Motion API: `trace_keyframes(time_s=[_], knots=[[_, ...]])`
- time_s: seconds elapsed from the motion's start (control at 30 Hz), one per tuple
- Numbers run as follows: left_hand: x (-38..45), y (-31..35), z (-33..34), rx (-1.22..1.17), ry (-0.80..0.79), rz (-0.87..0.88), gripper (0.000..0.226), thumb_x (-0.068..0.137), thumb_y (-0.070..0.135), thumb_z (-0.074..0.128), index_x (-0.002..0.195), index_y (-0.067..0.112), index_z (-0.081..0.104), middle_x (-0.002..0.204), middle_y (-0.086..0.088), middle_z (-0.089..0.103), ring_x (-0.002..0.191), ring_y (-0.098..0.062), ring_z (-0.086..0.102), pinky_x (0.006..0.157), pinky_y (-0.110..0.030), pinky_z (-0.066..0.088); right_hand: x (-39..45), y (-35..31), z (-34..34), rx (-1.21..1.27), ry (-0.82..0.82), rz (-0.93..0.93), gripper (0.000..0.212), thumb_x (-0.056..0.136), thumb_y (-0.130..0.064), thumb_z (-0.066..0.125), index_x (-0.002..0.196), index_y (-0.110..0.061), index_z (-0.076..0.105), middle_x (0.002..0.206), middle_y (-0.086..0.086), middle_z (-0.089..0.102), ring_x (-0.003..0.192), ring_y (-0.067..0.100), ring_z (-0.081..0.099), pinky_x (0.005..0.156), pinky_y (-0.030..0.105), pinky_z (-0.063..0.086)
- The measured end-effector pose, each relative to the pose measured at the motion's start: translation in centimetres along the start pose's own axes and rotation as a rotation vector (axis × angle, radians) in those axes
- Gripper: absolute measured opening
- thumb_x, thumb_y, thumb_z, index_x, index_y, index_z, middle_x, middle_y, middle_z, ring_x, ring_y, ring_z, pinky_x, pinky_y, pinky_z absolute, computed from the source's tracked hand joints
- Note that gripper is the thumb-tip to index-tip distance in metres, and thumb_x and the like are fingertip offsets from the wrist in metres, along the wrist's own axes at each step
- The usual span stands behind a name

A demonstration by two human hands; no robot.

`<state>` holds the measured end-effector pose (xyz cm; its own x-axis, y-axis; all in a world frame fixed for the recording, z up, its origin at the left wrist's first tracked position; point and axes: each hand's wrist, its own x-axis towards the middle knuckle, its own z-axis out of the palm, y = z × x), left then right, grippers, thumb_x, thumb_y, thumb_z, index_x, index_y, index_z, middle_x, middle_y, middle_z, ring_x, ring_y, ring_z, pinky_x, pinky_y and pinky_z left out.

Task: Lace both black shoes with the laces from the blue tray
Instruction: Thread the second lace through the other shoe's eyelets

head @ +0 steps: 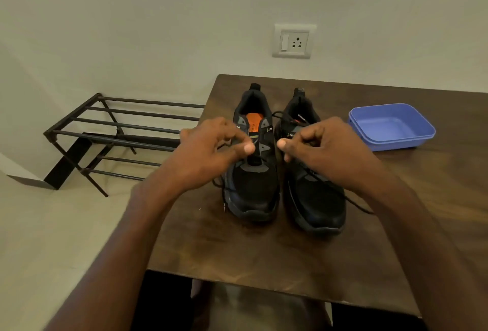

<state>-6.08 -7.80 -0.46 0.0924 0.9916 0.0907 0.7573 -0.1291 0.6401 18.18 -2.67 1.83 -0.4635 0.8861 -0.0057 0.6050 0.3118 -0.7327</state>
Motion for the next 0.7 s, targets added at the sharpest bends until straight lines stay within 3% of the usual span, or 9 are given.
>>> trace_keyframes(time_s=[0.07,0.13,0.2,0.3,0.4,0.47,0.53,0.6,0.7], knots=[[0.2,1.8,0.3,-0.202,0.009,0.079,0.046,0.094,0.065,0.054,0.125,0.033,0.067,0.119,0.017,0.066,0.114,0.001,0.06,0.097,-0.033,0.052,0.2,-0.7,1.1,0.056,-0.008,-0.094,0.029,0.098,-0.041,0.065,0.077,-0.025,0.076,0.056,-0.003,0.063,0.047,0.013,0.05,0.049,0.027,0.044],[0.4,3.2,1.0,-0.362,-0.065,0.086,0.038,0.1,0.042,0.064,0.133,0.024,0.063,0.114,0.007,0.073,0.108,-0.004,0.069,0.094,-0.028,0.057,0.4,-0.9,1.7,0.163,0.035,-0.133,0.024,0.1,-0.034,0.064,0.081,-0.026,0.075,0.059,-0.003,0.066,0.051,0.011,0.055,0.052,0.026,0.048],[0.3,3.6,1.6,-0.383,-0.096,0.102,0.029,0.099,0.02,0.067,0.128,0.017,0.064,0.089,-0.006,0.075,0.083,-0.012,0.073,0.083,-0.025,0.059,0.6,-0.8,1.7,0.289,0.072,-0.106,0.02,0.1,-0.028,0.064,0.085,-0.024,0.075,0.065,-0.001,0.069,0.059,0.011,0.062,0.058,0.019,0.052],[0.2,2.2,0.8,-0.251,-0.024,-0.033,0.019,0.1,0.017,0.065,0.117,0.024,0.07,0.072,-0.005,0.069,0.067,-0.01,0.067,0.073,-0.02,0.056,0.5,-0.1,0.7,0.395,0.143,-0.013,0.013,0.096,-0.03,0.07,0.092,-0.019,0.075,0.067,-0.002,0.07,0.061,0.004,0.059,0.057,0.01,0.048],[0.2,0.4,-0.2,0.17,-0.026,-0.153,0.006,0.097,0.034,0.068,0.098,0.038,0.072,0.089,0.016,0.069,0.091,-0.002,0.063,0.099,-0.044,0.05,0.5,1.4,-0.4,0.341,0.201,0.065,0.015,0.092,-0.033,0.074,0.089,-0.018,0.078,0.067,-0.009,0.071,0.061,-0.003,0.062,0.058,0.006,0.046],[0.1,1.1,0.2,0.369,-0.035,-0.125,0.013,0.094,0.048,0.067,0.106,0.044,0.067,0.11,0.021,0.058,0.115,-0.005,0.049,0.108,-0.042,0.032,0.4,1.5,-0.5,0.302,0.139,0.066,0.012,0.091,-0.031,0.076,0.088,-0.021,0.08,0.078,-0.007,0.076,0.073,0.001,0.068,0.065,0.009,0.049],[0.3,2.7,1.1,0.222,-0.014,0.011,0.029,0.093,0.047,0.068,0.121,0.042,0.063,0.12,0.022,0.056,0.121,0.0,0.045,0.1,-0.027,0.03,0.3,0.7,0.1,0.307,0.04,-0.009,0.009,0.093,-0.025,0.073,0.091,-0.021,0.081,0.084,-0.005,0.077,0.081,0.006,0.071,0.07,0.013,0.052],[0.4,4.2,2.0,-0.176,-0.026,0.065,0.028,0.095,0.03,0.07,0.123,0.032,0.065,0.109,0.018,0.068,0.108,0.003,0.061,0.093,-0.02,0.048,0.4,0.0,1.0,0.364,-0.007,-0.072,0.013,0.097,-0.019,0.068,0.097,-0.014,0.08,0.077,-0.009,0.076,0.073,0.002,0.071,0.065,0.012,0.051],[0.4,3.1,2.1,-0.21,0.025,-0.017,0.016,0.1,0.021,0.064,0.111,0.03,0.072,0.079,0.012,0.07,0.072,-0.003,0.067,0.08,-0.035,0.06,0.8,0.1,1.2,0.365,0.052,-0.067,0.01,0.096,-0.019,0.07,0.097,-0.013,0.078,0.069,-0.008,0.073,0.061,0.0,0.066,0.059,0.011,0.049]])
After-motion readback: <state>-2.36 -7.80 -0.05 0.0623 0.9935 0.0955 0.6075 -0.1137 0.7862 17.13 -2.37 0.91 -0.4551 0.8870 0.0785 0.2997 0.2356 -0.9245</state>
